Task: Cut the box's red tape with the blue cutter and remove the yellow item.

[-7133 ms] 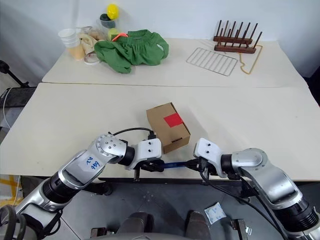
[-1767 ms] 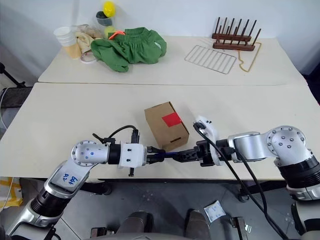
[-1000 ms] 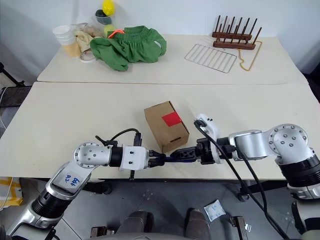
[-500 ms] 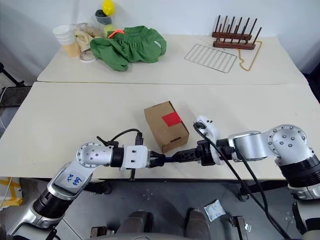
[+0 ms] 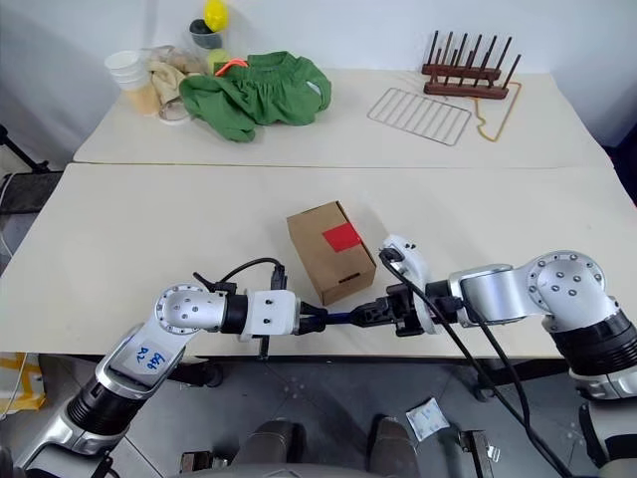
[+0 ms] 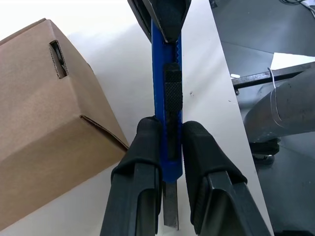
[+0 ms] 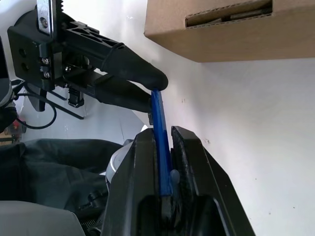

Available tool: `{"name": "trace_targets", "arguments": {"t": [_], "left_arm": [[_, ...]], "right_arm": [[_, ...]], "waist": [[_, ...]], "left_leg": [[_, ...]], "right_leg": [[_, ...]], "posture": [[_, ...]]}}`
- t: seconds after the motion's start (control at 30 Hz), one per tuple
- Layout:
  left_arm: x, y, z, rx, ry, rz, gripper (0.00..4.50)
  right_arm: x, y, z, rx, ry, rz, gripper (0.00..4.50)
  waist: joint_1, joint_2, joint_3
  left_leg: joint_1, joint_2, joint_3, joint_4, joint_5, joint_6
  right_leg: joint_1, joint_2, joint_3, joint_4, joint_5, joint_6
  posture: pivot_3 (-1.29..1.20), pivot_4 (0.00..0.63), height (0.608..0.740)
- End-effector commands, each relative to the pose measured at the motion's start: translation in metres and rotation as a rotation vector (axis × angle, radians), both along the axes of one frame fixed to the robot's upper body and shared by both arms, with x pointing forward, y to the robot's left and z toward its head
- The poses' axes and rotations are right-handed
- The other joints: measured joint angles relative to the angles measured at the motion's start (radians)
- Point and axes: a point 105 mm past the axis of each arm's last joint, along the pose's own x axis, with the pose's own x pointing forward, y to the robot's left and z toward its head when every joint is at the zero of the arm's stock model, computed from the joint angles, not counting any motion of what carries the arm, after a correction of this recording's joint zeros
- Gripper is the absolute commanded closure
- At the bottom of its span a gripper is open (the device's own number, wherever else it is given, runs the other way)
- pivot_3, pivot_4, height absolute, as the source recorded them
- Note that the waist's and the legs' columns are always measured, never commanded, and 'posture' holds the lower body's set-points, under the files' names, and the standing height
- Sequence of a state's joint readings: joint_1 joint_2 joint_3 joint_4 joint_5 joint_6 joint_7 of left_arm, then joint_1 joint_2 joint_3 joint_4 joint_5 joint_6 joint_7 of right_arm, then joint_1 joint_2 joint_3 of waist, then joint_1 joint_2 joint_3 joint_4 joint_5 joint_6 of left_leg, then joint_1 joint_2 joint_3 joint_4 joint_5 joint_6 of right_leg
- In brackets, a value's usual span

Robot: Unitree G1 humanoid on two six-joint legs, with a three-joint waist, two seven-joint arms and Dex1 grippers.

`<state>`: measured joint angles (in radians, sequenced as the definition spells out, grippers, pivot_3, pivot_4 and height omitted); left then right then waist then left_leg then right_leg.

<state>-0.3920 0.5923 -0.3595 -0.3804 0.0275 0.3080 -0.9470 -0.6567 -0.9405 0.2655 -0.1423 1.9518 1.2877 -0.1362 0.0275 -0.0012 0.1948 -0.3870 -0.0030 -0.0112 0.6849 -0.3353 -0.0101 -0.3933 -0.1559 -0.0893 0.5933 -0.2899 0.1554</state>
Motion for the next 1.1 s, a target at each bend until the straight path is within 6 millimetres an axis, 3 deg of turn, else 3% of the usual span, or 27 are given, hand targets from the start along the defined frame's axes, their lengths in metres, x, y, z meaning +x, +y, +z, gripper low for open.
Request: {"name": "trace_targets", "arguments": {"t": [0.03,0.23,0.43,0.57,0.6,0.77,0.8,0.93,1.1], "left_arm": [[-0.005,-0.008,0.015,-0.032,-0.062,-0.042,4.04],[-0.005,-0.008,0.017,-0.039,-0.066,-0.041,4.04],[-0.012,0.002,0.034,-0.159,0.003,-0.029,2.21],[-0.035,0.029,0.045,-0.204,0.109,-0.096,0.99],[-0.037,0.036,0.047,-0.215,0.126,-0.085,0.98],[-0.031,0.078,0.056,-0.256,0.206,0.049,0.98],[-0.027,0.085,0.058,-0.288,0.221,0.085,1.16],[-0.012,0.099,0.061,-0.394,0.242,0.176,2.14],[0.016,0.094,0.059,-0.488,0.235,0.241,3.75]], "right_arm": [[0.004,-0.005,-0.004,-0.025,-0.007,-0.03,4.35],[0.005,-0.006,-0.005,-0.027,-0.005,-0.038,4.35],[0.006,-0.011,-0.002,-0.026,-0.02,-0.039,4.35],[0.002,-0.017,0.008,-0.012,-0.045,-0.023,4.35],[0.0,-0.019,0.011,-0.008,-0.051,-0.018,4.35],[-0.012,-0.039,0.037,0.015,-0.115,0.007,4.35],[-0.015,-0.045,0.045,0.021,-0.141,0.009,4.35],[-0.021,-0.067,0.057,-0.013,-0.212,-0.018,4.35],[-0.022,-0.106,0.072,-0.13,-0.356,-0.117,4.35]], "waist": [[0.0,0.0,0.0],[0.0,0.0,0.0],[0.0,0.0,0.0],[-0.002,0.0,0.0],[-0.002,0.0,0.0],[0.007,0.0,0.0],[0.008,0.0,0.0],[0.01,0.0,0.0],[0.024,0.0,0.0]], "left_leg": [[0.0,0.0,0.0,0.0,0.0,0.0],[0.0,0.0,0.0,0.0,0.0,0.0],[0.0,0.0,0.0,0.001,0.0,0.0],[0.0,0.0,0.0,0.0,0.0,0.0],[0.0,0.0,0.0,0.0,0.0,0.0],[-0.001,0.0,-0.001,0.001,0.0,0.0],[-0.001,0.0,0.0,0.001,0.0,0.0],[-0.001,0.0,0.0,0.001,0.0,0.0],[0.0,0.0,0.001,0.001,0.0,0.0]], "right_leg": [[0.0,0.0,0.0,0.0,0.0,0.0],[0.0,0.0,0.0,0.0,0.0,0.0],[0.0,0.0,0.0,0.0,0.0,0.0],[0.0,0.0,0.0,0.0,0.0,0.0],[0.0,0.0,0.0,0.0,0.0,0.0],[0.0,0.0,0.0,0.0,0.0,0.0],[0.0,0.0,0.0,0.0,0.0,0.0],[0.0,0.001,0.0,0.0,0.0,0.0],[0.0,0.001,0.001,0.0,0.001,0.0]], "posture": [[0.0,0.15,0.74],[0.0,0.15,0.74],[0.0,0.15,0.74],[0.0,0.15,0.74],[0.0,0.15,0.74],[0.0,0.15,0.74],[0.0,0.15,0.74],[0.0,0.15,0.74],[0.0,0.15,0.74]]}}
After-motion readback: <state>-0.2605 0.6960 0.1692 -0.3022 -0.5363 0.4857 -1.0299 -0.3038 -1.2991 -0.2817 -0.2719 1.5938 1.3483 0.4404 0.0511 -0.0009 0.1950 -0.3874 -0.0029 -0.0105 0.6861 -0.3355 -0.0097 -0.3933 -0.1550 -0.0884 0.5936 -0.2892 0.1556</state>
